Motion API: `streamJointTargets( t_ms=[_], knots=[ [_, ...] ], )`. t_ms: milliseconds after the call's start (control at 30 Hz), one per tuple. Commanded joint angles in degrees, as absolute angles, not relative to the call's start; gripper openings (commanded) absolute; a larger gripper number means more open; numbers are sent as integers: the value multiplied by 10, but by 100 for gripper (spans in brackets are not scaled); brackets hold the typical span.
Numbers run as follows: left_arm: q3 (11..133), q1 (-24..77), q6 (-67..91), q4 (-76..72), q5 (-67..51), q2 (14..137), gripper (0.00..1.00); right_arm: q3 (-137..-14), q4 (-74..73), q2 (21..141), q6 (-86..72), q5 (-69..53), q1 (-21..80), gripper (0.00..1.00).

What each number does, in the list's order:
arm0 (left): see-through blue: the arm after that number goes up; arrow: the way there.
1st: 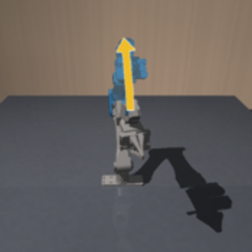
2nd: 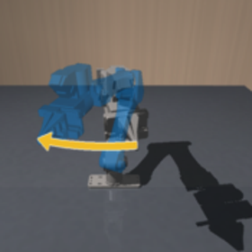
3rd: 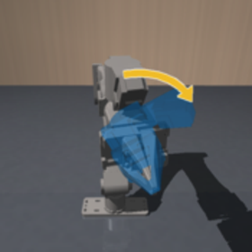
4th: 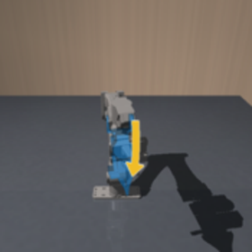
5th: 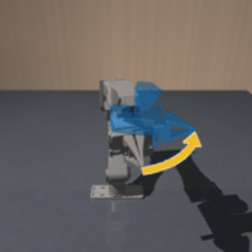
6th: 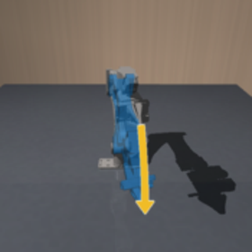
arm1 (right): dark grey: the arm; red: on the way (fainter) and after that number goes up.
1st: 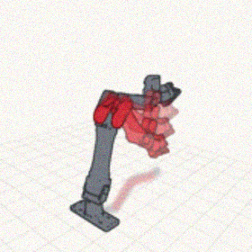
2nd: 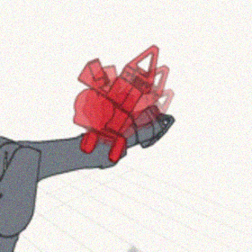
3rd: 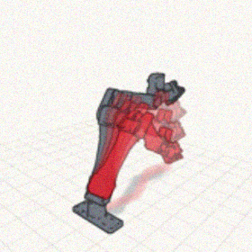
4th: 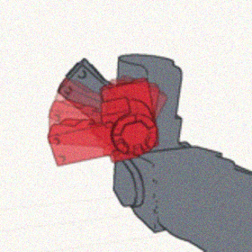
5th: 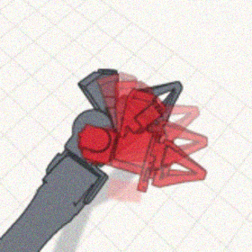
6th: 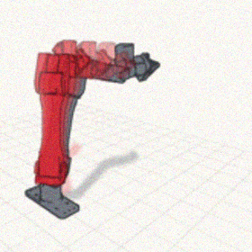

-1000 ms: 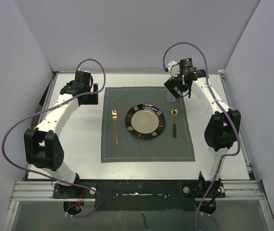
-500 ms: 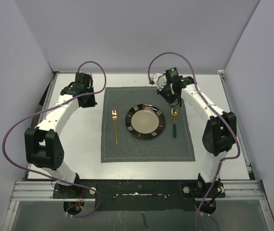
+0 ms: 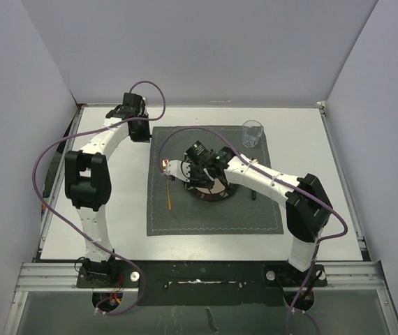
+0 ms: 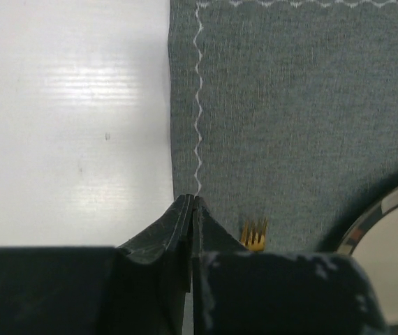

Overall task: Set the dinner table for one person
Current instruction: Place the fork on the napkin.

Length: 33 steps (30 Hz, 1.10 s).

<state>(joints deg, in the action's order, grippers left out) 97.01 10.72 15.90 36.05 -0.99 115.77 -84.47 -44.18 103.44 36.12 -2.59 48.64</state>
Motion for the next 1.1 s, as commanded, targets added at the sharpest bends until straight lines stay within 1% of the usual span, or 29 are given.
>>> streamJointTargets(
  t_ms=[0,100,267,400,667,900,1067],
  knots=[
    [1064,89,132,374,-36,1228,0,-839,-387,1039,375,-31,517,0],
    [1091,88,129,390,-25,1254,0,-833,-367,1063,377,-28,556,0],
    [1085,85,141,383,-26,1266,0,-846,-333,1114,386,-19,589,0],
    [1070,84,140,375,-30,1259,0,-876,-327,1149,380,-33,587,0],
    [1039,83,150,355,-41,1224,0,-893,-307,1183,375,-54,568,0],
    [999,83,155,341,-34,1172,0,-964,-324,1230,371,-69,565,0],
    [979,75,156,338,-38,1141,0,-974,-328,1243,364,-79,566,0]
  ],
)
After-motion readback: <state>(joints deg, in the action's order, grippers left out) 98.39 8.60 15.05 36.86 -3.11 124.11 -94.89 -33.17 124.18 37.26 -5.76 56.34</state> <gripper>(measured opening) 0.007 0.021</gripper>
